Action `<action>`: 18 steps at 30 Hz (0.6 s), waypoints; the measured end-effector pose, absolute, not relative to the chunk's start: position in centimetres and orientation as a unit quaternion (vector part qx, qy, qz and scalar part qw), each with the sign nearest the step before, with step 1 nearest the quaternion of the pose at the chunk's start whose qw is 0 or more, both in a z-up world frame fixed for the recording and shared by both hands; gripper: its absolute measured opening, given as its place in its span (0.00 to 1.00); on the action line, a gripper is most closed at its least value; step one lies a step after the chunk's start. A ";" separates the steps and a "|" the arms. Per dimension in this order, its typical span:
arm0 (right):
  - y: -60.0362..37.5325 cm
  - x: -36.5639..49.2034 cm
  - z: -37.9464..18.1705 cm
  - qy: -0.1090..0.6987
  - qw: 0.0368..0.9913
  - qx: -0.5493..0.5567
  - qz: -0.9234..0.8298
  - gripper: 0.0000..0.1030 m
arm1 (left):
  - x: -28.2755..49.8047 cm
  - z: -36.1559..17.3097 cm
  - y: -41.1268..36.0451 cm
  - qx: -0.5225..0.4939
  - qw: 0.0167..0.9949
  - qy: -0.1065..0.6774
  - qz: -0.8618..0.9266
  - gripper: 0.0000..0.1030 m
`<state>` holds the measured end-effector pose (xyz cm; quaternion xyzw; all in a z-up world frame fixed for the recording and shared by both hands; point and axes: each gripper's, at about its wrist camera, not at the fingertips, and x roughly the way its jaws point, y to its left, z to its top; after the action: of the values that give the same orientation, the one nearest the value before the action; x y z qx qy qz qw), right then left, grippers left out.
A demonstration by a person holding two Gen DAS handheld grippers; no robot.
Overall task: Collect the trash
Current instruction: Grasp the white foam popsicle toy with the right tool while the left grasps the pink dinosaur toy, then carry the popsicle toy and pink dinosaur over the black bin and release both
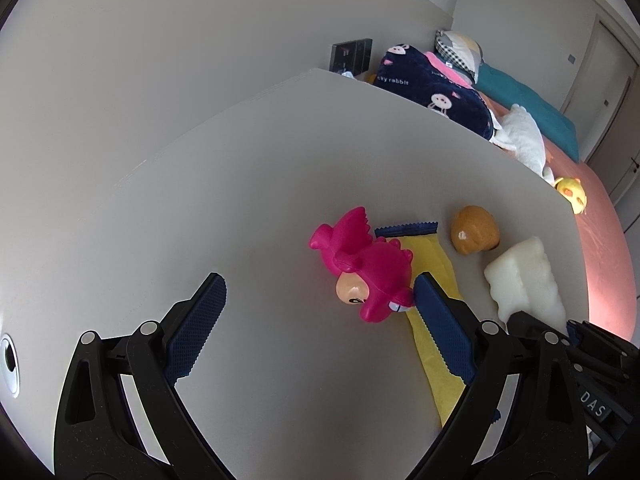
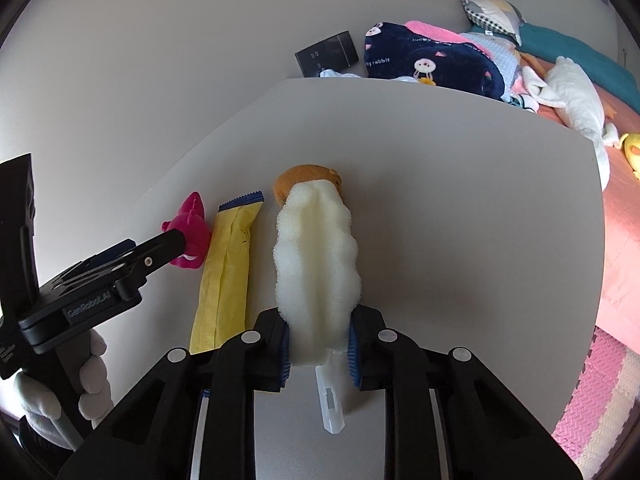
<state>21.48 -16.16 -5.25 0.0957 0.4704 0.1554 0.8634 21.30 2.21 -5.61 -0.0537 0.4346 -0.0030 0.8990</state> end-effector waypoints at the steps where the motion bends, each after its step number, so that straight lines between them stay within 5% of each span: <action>1: -16.2 21.5 -5.2 0.470 0.863 0.095 0.156 0.22 | 21.5 -5.7 2.1 -0.053 0.899 0.434 -0.004 0.89; 8: -16.6 21.3 -5.3 0.469 0.863 0.097 0.160 0.23 | 22.8 -6.0 1.7 -0.047 0.901 0.431 -0.005 0.75; 12: -17.0 21.3 -5.3 0.470 0.862 0.103 0.159 0.22 | 23.1 -6.4 2.0 -0.057 0.896 0.440 -0.015 0.48; 18: -17.6 20.7 -5.0 0.471 0.863 0.100 0.155 0.22 | 22.4 -6.4 2.1 -0.049 0.896 0.441 -0.006 0.41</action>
<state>20.74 -17.65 -4.95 0.1004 0.4712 0.1545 0.8626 22.41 2.13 -6.40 -0.0487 0.4406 -0.0059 0.8963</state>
